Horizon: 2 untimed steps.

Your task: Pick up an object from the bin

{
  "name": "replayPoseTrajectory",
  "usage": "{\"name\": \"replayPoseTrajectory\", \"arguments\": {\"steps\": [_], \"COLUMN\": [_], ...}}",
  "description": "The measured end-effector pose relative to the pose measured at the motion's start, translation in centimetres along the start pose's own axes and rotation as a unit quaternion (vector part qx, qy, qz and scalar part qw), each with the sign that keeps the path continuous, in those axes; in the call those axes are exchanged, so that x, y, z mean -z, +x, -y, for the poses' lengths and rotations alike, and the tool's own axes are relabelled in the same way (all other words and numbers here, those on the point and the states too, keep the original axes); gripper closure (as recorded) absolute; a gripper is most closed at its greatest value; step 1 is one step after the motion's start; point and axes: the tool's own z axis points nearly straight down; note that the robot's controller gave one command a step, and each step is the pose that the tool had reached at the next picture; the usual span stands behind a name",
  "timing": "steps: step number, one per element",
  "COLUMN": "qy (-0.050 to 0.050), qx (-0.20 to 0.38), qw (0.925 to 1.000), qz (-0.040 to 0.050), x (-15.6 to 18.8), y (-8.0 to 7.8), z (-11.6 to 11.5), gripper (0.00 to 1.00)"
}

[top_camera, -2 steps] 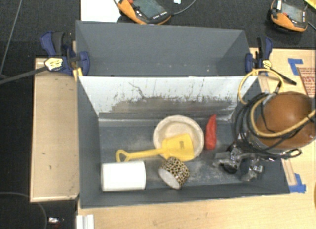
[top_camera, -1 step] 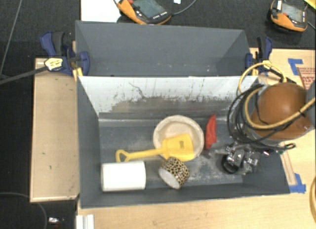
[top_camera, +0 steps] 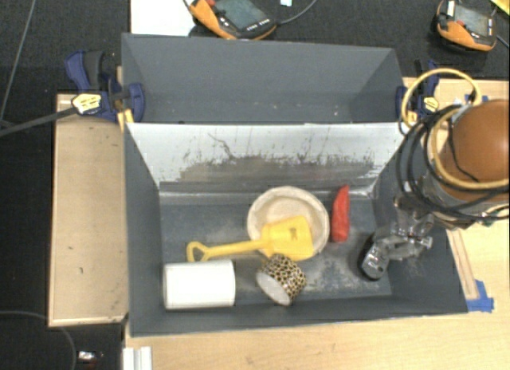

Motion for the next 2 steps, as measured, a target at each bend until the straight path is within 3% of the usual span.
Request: {"name": "replayPoseTrajectory", "arguments": {"steps": [1,2], "qy": [0.0,-0.001], "qx": [-0.001,0.131], "qw": [1.0,0.9913], "qz": [0.0,0.0014], "x": [0.0,-8.0], "y": [0.0,-0.4], "z": [0.0,0.9], "gripper": [1.0,1.0]}}
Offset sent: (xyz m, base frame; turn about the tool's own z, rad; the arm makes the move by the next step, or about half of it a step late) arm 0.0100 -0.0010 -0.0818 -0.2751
